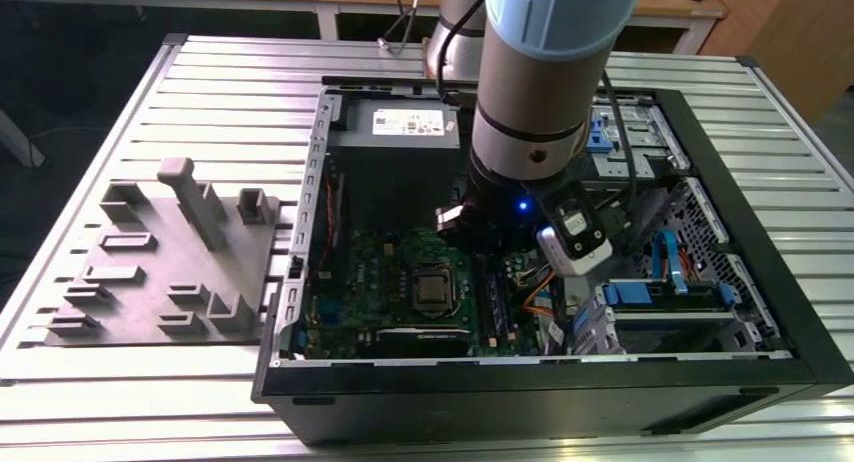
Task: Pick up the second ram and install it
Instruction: 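Insert the second ram into the second slot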
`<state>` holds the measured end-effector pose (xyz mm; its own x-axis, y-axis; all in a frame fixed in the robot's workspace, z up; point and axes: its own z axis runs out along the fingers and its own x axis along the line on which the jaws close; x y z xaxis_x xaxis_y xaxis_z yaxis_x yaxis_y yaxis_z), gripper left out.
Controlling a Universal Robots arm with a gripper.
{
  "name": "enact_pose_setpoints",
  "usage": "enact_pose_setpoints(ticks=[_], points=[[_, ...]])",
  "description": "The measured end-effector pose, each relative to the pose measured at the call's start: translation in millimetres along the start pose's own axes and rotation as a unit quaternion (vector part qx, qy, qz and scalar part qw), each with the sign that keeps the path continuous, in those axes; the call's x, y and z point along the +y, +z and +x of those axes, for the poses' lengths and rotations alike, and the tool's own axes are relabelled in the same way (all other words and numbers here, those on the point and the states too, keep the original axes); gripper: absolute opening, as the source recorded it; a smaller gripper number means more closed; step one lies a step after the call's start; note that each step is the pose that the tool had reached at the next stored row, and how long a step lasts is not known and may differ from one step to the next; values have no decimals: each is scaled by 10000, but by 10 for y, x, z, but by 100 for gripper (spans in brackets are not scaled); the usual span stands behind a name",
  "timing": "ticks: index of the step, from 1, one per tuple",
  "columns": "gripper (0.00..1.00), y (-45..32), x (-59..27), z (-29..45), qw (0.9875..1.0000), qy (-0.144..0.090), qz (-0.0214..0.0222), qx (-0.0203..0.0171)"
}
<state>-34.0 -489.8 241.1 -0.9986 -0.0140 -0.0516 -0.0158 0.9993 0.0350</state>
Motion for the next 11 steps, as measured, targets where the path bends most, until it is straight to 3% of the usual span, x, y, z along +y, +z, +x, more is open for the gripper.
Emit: enact_pose_setpoints(ticks=[11], points=[[8,41,-1,3,10000,0,-7,0]])
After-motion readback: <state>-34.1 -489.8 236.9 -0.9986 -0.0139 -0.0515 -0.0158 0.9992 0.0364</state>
